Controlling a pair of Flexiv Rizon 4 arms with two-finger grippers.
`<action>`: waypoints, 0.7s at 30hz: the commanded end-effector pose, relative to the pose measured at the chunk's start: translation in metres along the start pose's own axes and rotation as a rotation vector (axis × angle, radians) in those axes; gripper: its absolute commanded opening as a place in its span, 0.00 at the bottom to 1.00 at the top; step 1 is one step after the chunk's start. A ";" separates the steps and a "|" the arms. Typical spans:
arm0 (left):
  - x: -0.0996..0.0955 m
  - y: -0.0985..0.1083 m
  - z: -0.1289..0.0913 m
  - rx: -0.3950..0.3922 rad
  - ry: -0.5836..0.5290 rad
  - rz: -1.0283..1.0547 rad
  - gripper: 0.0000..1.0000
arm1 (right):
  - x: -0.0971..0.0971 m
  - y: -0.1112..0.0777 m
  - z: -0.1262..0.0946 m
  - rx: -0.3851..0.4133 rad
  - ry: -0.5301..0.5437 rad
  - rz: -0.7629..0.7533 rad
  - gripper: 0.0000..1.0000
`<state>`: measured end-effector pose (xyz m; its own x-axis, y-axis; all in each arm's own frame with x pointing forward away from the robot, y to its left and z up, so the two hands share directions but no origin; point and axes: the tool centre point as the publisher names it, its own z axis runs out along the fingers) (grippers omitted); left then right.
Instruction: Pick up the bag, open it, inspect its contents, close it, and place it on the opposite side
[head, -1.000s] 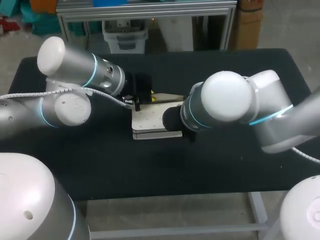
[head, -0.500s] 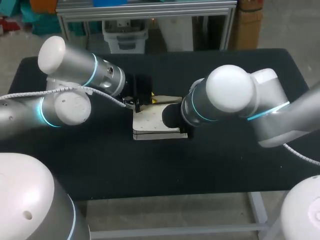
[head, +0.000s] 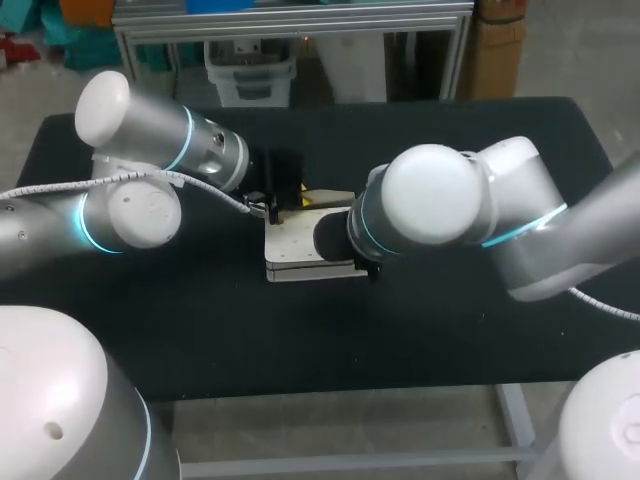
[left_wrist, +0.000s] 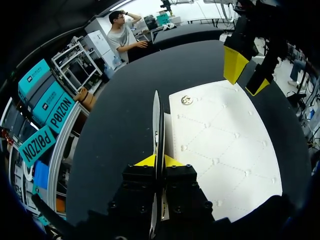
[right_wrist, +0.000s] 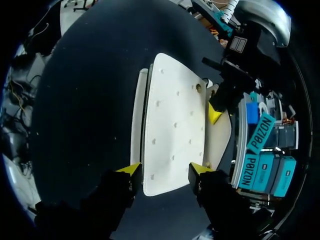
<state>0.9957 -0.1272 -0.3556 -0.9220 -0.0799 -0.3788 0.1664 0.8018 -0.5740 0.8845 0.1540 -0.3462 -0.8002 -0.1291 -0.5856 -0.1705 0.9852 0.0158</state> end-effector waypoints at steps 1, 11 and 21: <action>0.002 0.004 0.004 0.001 -0.002 0.001 0.00 | 0.004 -0.002 0.006 -0.005 0.005 0.003 0.61; 0.003 0.001 0.001 0.000 -0.001 0.015 0.00 | 0.000 -0.004 0.022 -0.012 0.021 0.002 0.61; 0.003 -0.001 -0.003 0.008 0.003 0.025 0.00 | -0.004 -0.001 0.029 -0.004 0.034 -0.003 0.47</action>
<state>0.9940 -0.1282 -0.3536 -0.9189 -0.0594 -0.3899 0.1893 0.8009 -0.5681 0.9018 0.1533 -0.3665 -0.8172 -0.1357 -0.5601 -0.1802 0.9833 0.0246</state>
